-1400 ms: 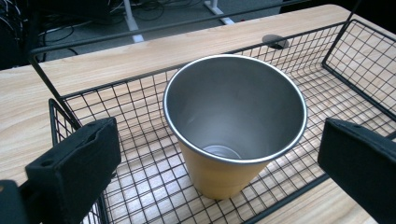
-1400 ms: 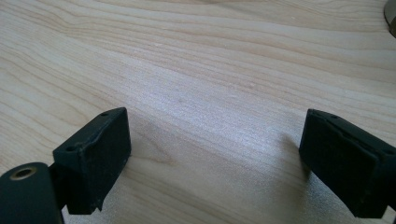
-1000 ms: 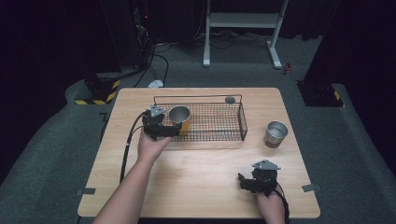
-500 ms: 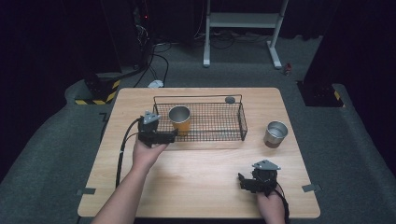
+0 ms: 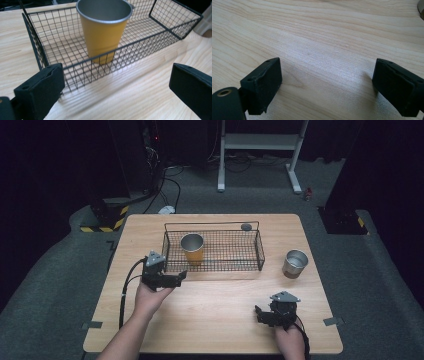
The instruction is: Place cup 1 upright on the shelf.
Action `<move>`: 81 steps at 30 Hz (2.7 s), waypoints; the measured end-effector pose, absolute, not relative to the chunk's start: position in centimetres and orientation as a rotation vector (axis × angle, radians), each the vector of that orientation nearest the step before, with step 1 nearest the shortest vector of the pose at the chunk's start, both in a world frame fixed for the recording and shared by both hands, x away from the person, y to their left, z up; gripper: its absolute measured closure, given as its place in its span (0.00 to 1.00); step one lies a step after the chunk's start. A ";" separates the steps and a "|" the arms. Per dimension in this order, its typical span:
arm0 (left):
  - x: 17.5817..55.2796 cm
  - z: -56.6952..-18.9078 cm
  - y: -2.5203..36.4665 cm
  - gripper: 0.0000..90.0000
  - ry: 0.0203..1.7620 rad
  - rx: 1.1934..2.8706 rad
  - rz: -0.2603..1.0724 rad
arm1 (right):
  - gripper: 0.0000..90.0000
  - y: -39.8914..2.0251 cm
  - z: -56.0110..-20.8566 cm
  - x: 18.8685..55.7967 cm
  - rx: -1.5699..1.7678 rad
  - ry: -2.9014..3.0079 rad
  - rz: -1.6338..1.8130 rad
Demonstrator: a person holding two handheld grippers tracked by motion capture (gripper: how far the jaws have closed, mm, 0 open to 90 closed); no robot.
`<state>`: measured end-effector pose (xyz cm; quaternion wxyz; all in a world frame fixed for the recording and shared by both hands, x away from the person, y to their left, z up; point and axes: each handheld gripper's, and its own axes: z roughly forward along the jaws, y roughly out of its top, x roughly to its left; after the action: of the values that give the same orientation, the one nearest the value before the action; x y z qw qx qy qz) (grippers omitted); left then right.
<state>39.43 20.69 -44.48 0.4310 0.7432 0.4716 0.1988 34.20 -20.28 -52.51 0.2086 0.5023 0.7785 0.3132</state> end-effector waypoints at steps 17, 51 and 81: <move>35.6 -48.7 22.7 0.05 1.163 1.979 0.404 | 0.10 -20.3 -52.5 34.2 1.397 2.166 0.871; 32.4 -53.0 23.2 0.00 1.237 2.077 0.522 | 0.13 -20.5 -52.4 34.1 1.394 2.164 0.876; 32.3 -53.0 23.3 0.01 1.233 2.077 0.520 | 0.11 -23.5 -50.4 34.8 1.403 2.033 0.949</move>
<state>32.31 23.29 -53.04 0.3291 0.7937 0.4713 0.1989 34.82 -23.48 -50.38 0.2454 0.5141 0.7448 0.3476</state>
